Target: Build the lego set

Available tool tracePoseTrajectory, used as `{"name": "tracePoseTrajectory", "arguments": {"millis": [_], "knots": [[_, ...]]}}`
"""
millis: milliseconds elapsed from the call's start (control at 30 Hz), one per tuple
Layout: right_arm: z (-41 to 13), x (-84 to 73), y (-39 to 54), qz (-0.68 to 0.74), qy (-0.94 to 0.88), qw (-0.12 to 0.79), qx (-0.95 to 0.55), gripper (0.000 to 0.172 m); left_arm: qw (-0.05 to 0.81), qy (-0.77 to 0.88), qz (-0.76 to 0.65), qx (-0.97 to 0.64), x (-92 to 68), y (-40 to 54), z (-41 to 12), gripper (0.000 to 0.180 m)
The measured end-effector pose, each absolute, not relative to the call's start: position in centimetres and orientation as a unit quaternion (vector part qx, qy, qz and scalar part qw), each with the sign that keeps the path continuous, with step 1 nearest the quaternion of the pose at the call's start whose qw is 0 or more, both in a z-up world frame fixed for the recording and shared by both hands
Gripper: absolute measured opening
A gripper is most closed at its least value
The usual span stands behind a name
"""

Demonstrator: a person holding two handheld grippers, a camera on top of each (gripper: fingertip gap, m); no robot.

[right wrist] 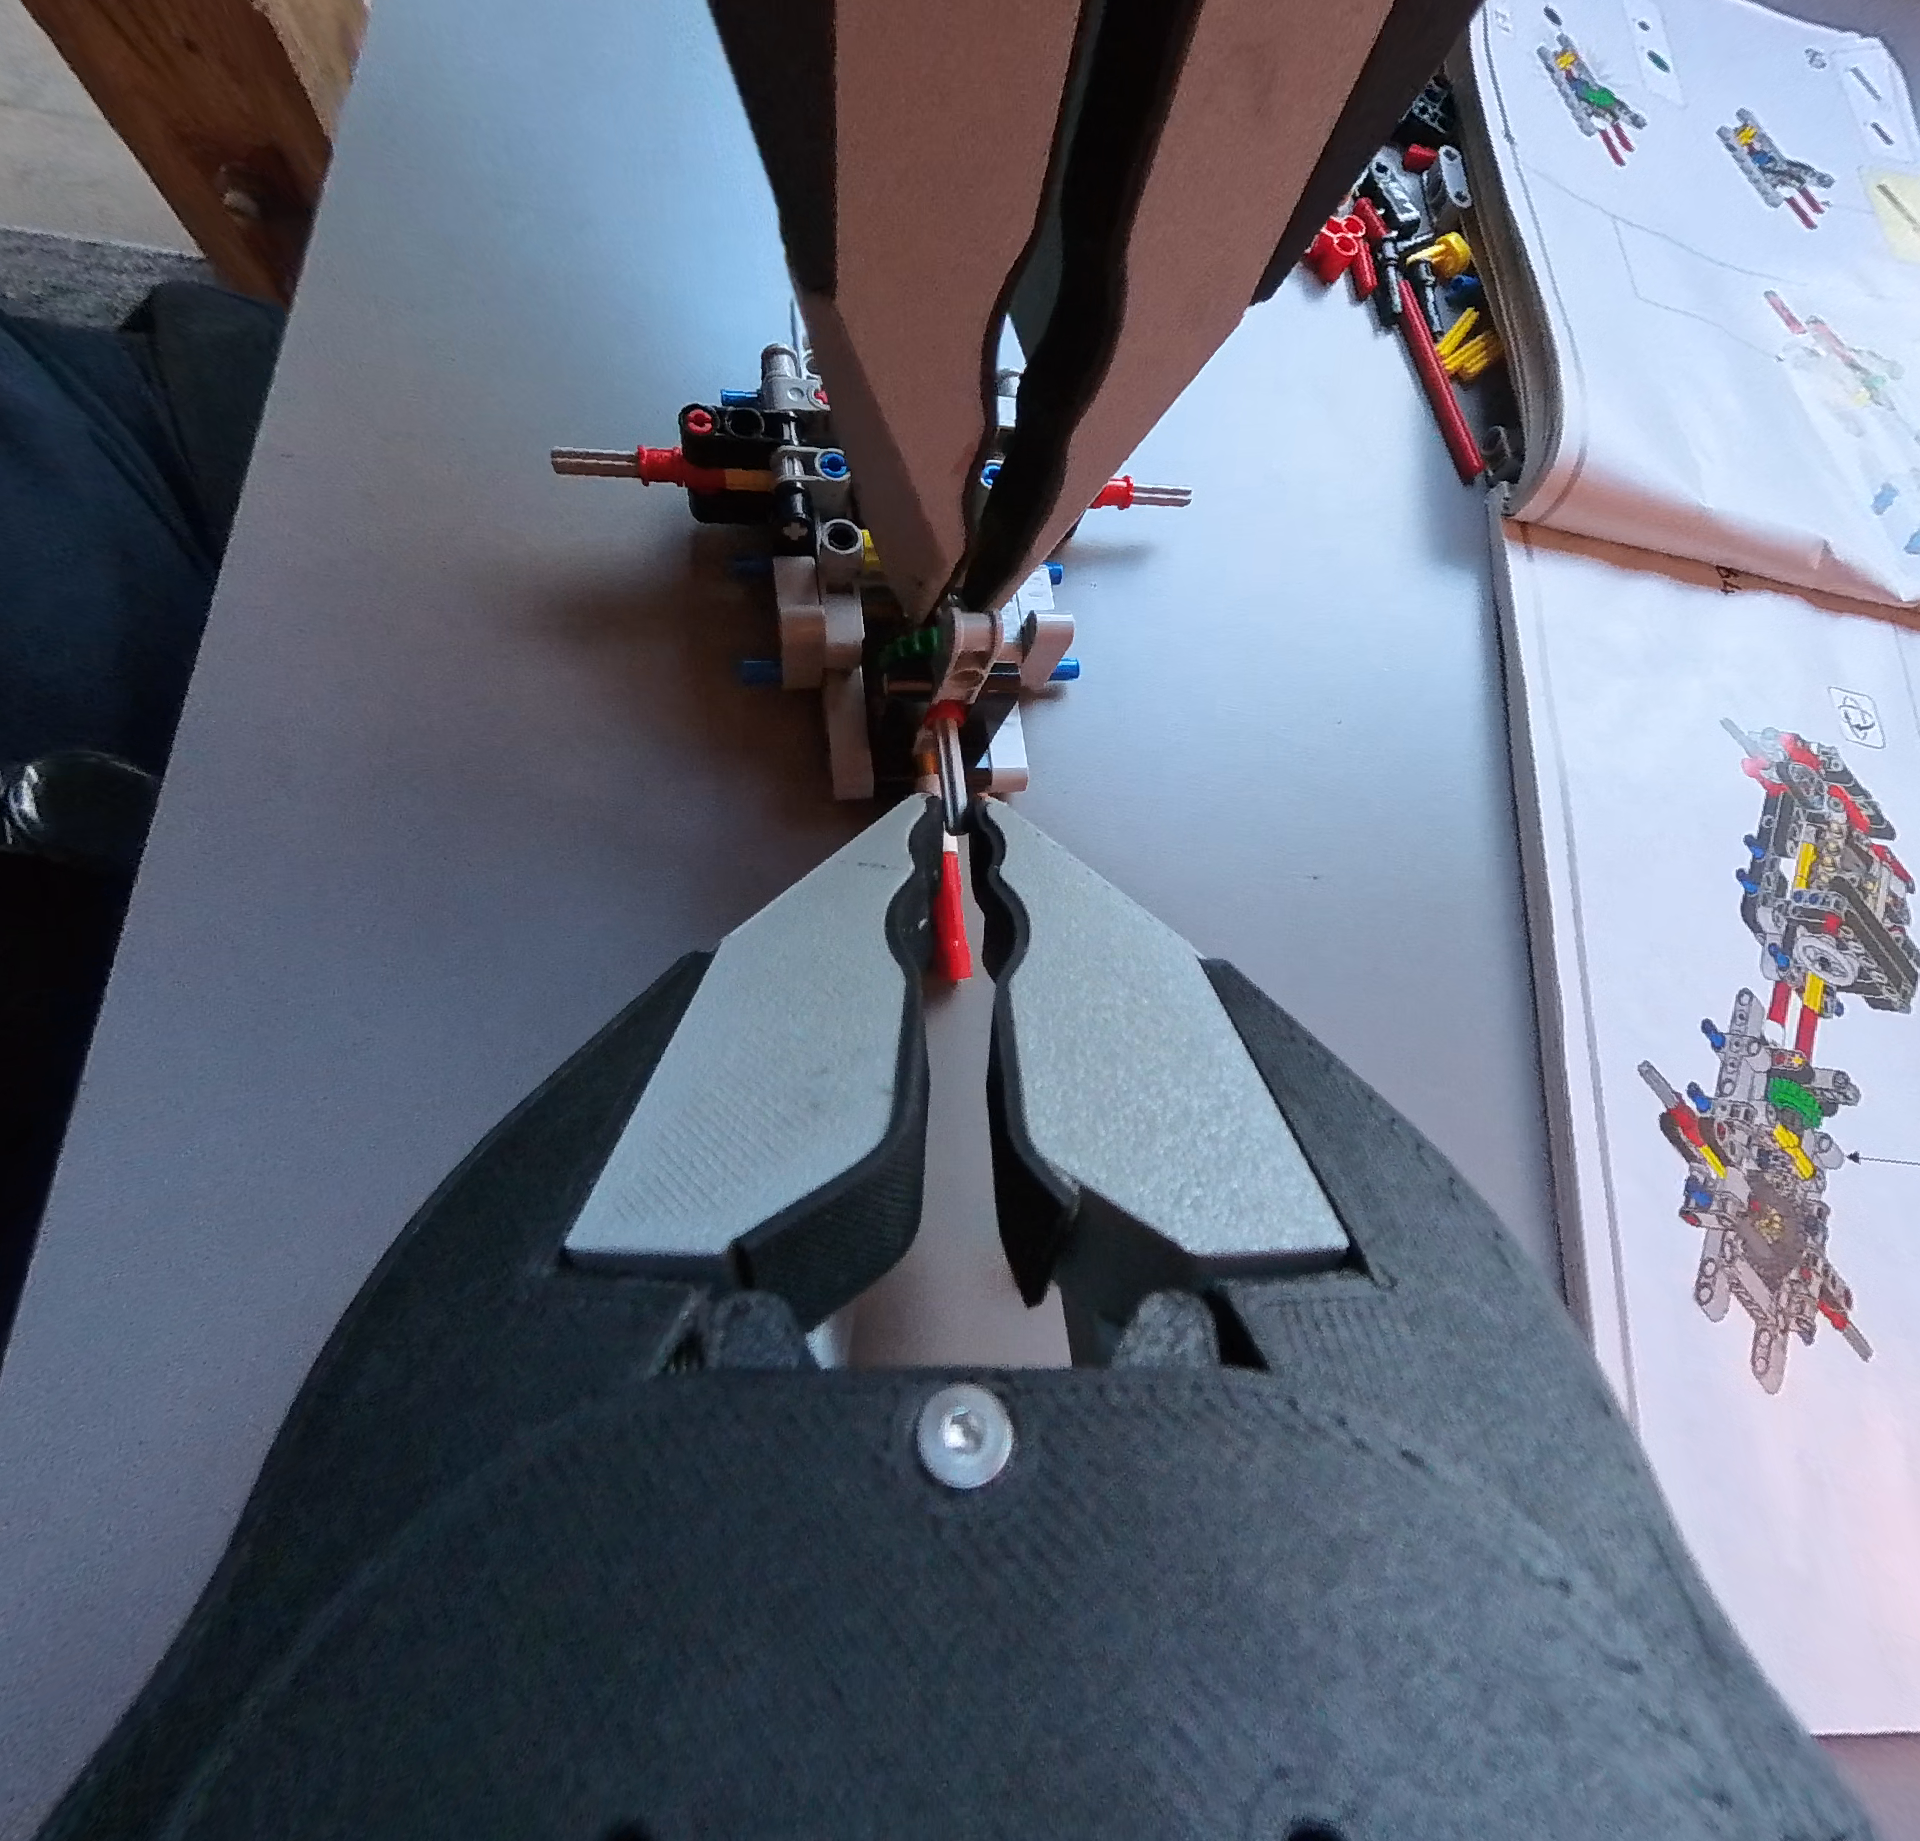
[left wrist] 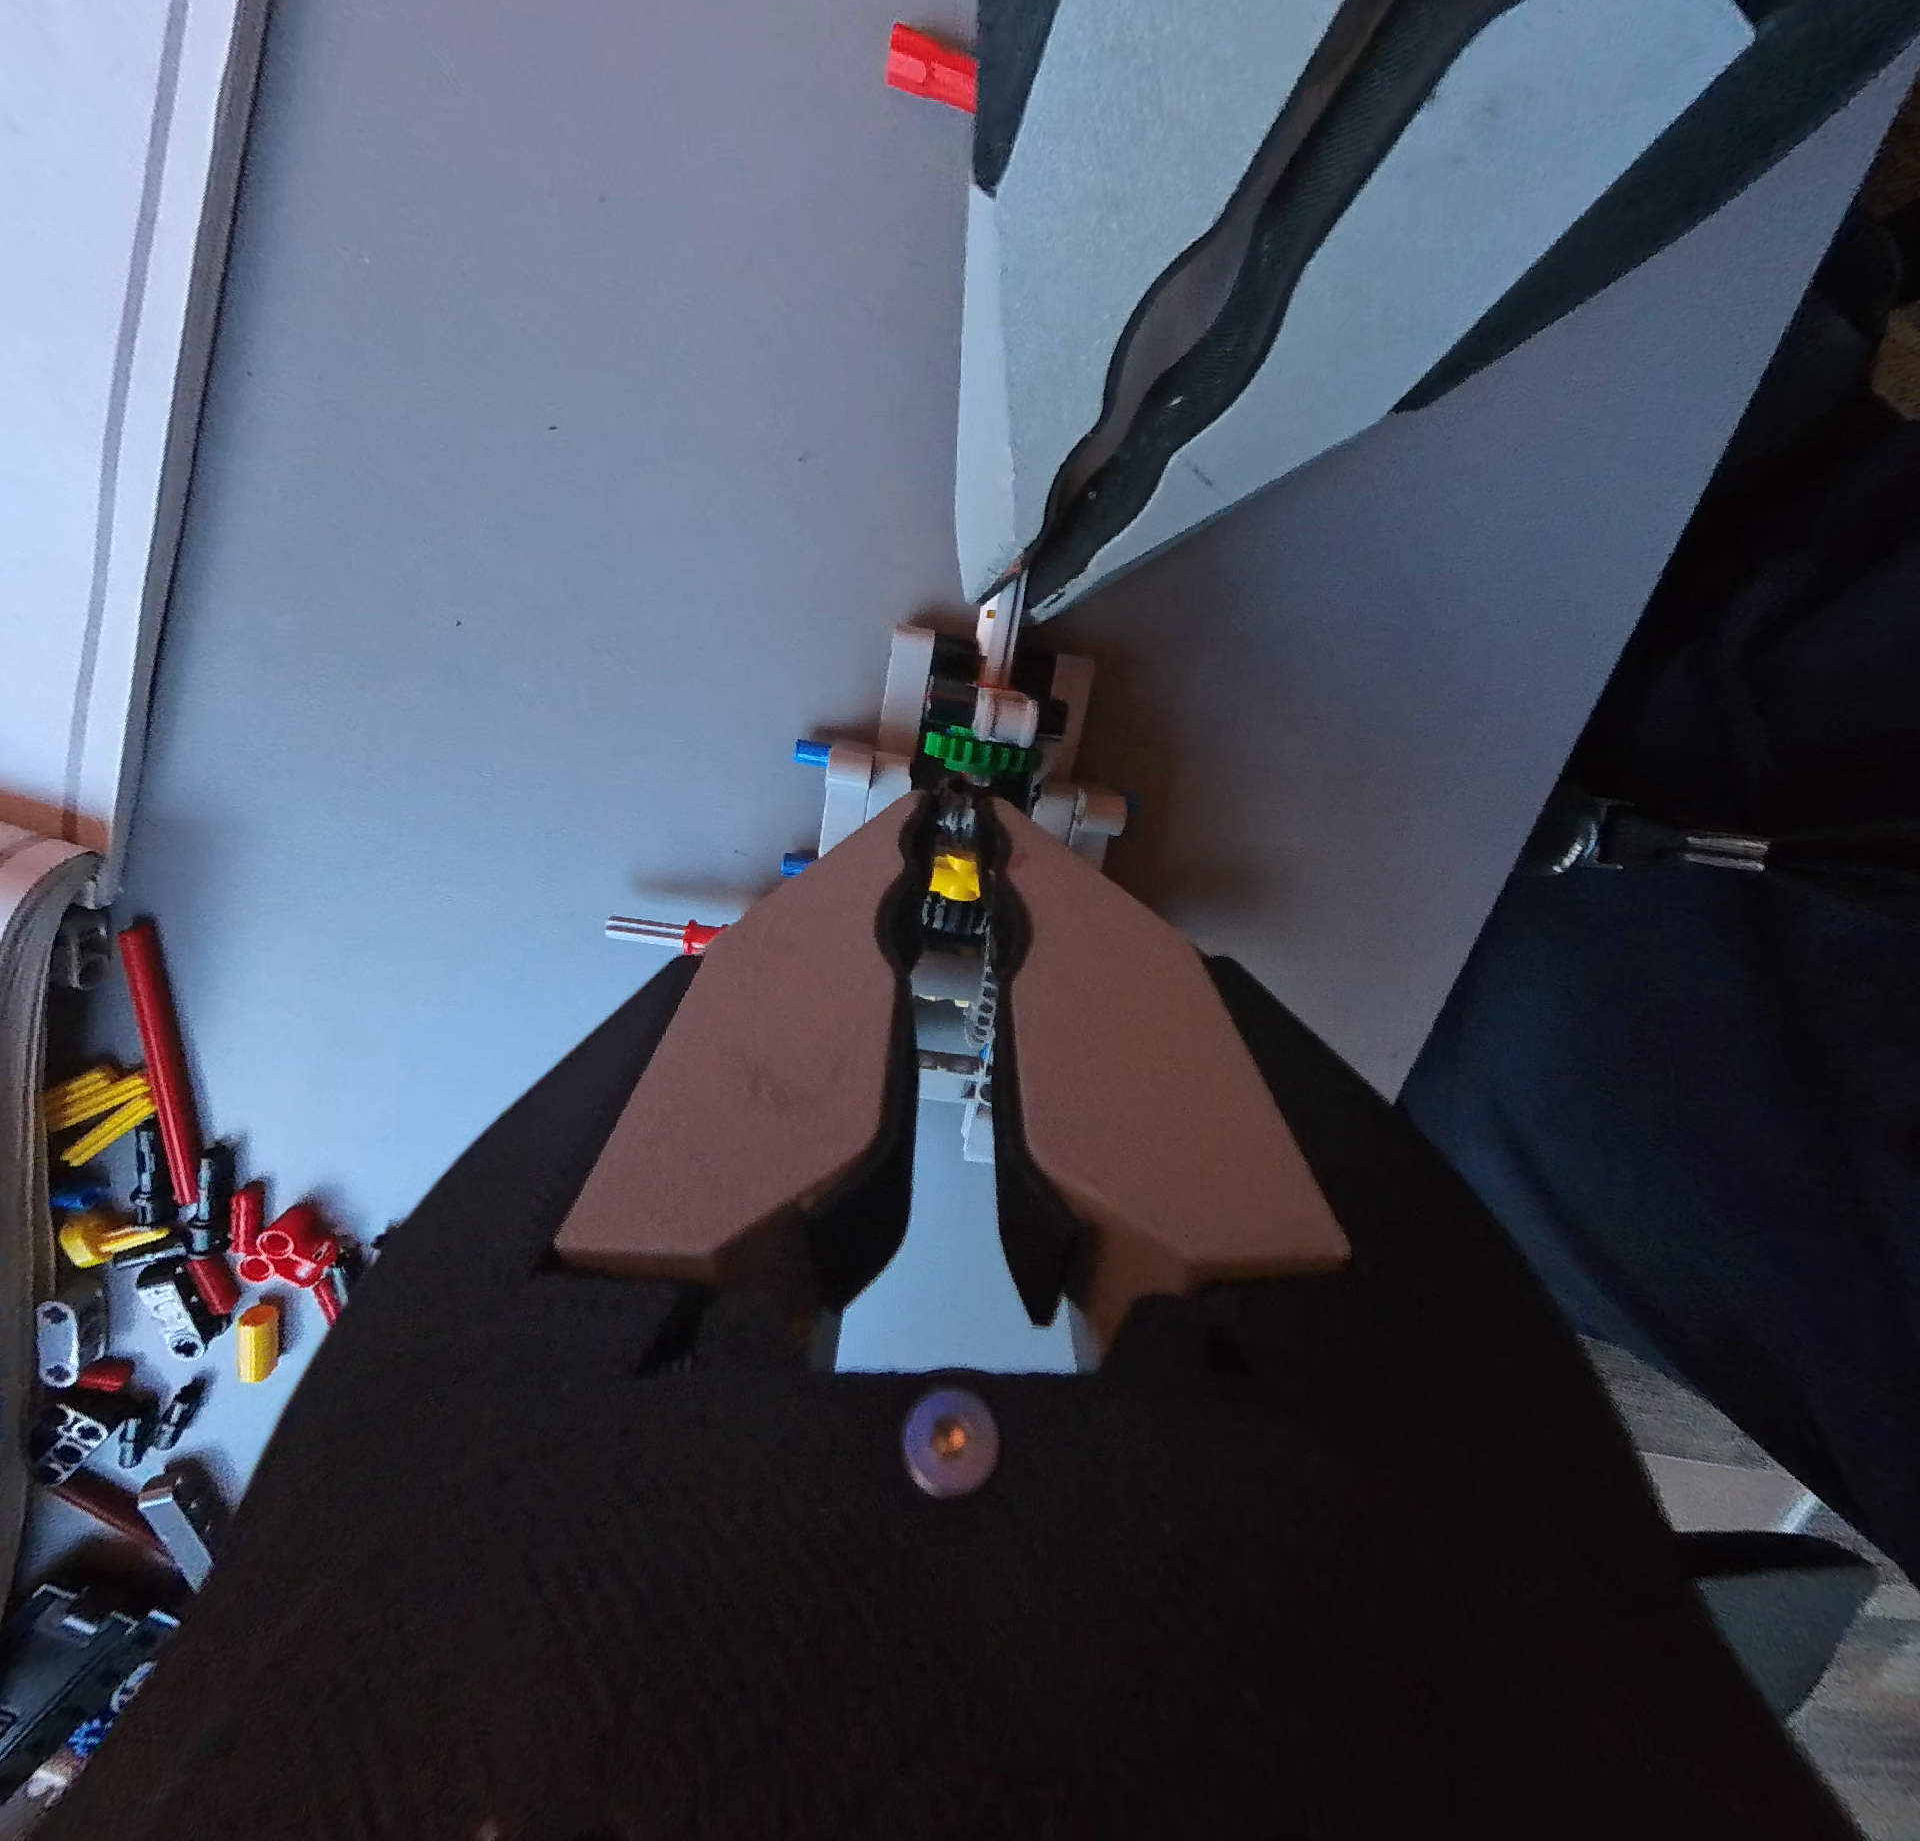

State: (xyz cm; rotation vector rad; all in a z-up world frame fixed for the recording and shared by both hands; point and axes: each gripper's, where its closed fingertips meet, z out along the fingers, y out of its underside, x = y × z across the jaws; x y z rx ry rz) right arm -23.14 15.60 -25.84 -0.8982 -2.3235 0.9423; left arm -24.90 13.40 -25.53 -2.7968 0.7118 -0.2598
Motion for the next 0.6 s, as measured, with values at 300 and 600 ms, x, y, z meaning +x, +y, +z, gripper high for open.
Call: {"name": "tracePoseTrajectory", "arguments": {"millis": [300,600], "knots": [[-25.79,-22.68,15.21,0.373,-0.839,0.229,-0.323,0.014,0.117,0.263,-0.071,-0.955,-24.93,12.89,-25.52,0.003],[-25.42,-22.38,15.06,0.433,-0.813,0.143,-0.362,0.014,0.109,0.275,-0.066,-0.953,-24.63,12.46,-25.48,0.003]]}}
